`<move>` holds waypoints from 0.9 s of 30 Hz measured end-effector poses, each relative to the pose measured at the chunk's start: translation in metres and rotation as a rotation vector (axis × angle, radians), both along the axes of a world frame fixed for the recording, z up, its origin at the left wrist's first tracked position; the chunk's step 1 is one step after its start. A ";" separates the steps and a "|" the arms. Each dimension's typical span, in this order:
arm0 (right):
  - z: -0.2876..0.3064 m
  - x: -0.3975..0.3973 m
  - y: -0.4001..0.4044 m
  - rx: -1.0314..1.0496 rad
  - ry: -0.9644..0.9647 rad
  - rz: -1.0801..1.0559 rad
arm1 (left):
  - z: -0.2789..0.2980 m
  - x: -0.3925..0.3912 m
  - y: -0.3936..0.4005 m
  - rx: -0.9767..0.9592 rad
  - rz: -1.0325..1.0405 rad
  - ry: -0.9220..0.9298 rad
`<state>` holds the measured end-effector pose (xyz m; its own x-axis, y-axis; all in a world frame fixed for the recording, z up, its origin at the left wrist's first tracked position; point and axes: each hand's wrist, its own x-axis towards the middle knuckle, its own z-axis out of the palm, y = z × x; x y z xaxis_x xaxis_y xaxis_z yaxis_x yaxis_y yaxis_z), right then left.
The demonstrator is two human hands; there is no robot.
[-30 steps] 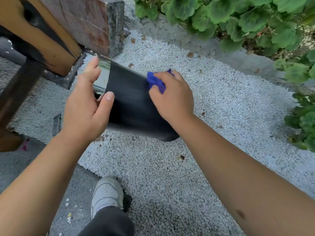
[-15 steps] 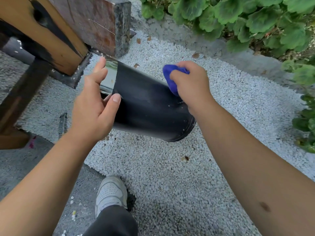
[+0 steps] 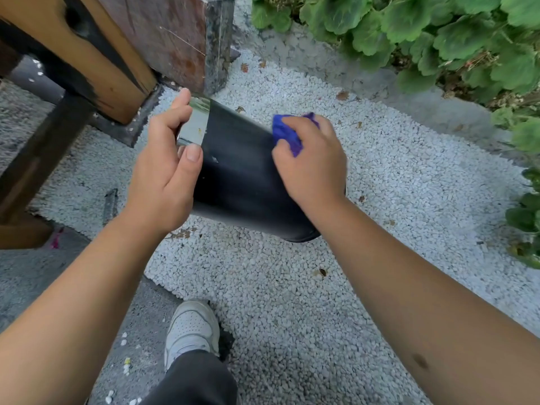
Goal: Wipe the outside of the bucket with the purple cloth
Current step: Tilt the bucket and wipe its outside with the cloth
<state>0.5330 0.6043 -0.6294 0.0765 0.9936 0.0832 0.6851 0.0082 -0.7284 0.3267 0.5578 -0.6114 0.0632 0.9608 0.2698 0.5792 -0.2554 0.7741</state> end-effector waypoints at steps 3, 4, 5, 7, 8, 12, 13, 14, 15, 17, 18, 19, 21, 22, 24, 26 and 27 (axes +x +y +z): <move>-0.018 0.029 0.007 -0.110 0.010 -0.052 | 0.000 0.001 -0.001 0.007 0.009 0.031; -0.021 0.035 0.009 -0.136 0.016 -0.054 | 0.000 0.003 -0.001 0.013 0.000 0.034; -0.022 0.041 0.010 -0.157 0.023 -0.050 | 0.000 0.006 -0.001 0.019 -0.008 0.037; -0.022 0.047 0.012 -0.186 0.039 -0.037 | 0.001 0.010 0.000 0.025 -0.015 0.043; -0.021 0.048 0.013 -0.198 0.049 -0.033 | 0.001 0.011 0.001 0.024 -0.017 0.040; -0.010 0.047 0.014 -0.217 0.126 -0.073 | 0.002 0.010 0.002 0.006 -0.031 -0.038; -0.003 0.042 0.013 -0.201 0.165 -0.081 | 0.002 0.010 0.002 -0.009 -0.018 -0.046; 0.006 0.033 0.011 -0.166 0.207 -0.072 | 0.003 0.012 0.003 -0.024 -0.002 -0.042; 0.016 0.022 0.008 -0.116 0.238 -0.045 | 0.004 0.014 0.003 -0.032 0.005 -0.040; 0.038 -0.007 -0.003 0.023 0.276 0.028 | 0.004 0.019 0.004 -0.006 -0.030 -0.046; 0.046 -0.021 -0.010 0.096 0.282 0.060 | 0.003 0.022 0.005 0.008 -0.043 -0.048; 0.052 -0.033 -0.017 0.159 0.268 0.082 | 0.003 0.025 0.006 -0.004 -0.027 -0.048; 0.053 -0.046 -0.027 0.228 0.200 0.087 | 0.005 0.028 0.009 -0.108 0.059 -0.095; 0.050 -0.045 -0.029 0.240 0.161 0.088 | 0.005 0.029 0.010 -0.112 0.065 -0.091; 0.038 -0.036 -0.032 0.288 0.064 0.109 | 0.005 0.029 0.010 -0.039 -0.007 -0.043; 0.023 -0.025 -0.033 0.317 -0.001 0.114 | 0.005 0.024 0.013 -0.028 -0.031 -0.034; 0.016 -0.020 -0.033 0.300 -0.011 0.099 | 0.006 0.021 0.016 -0.046 0.000 -0.032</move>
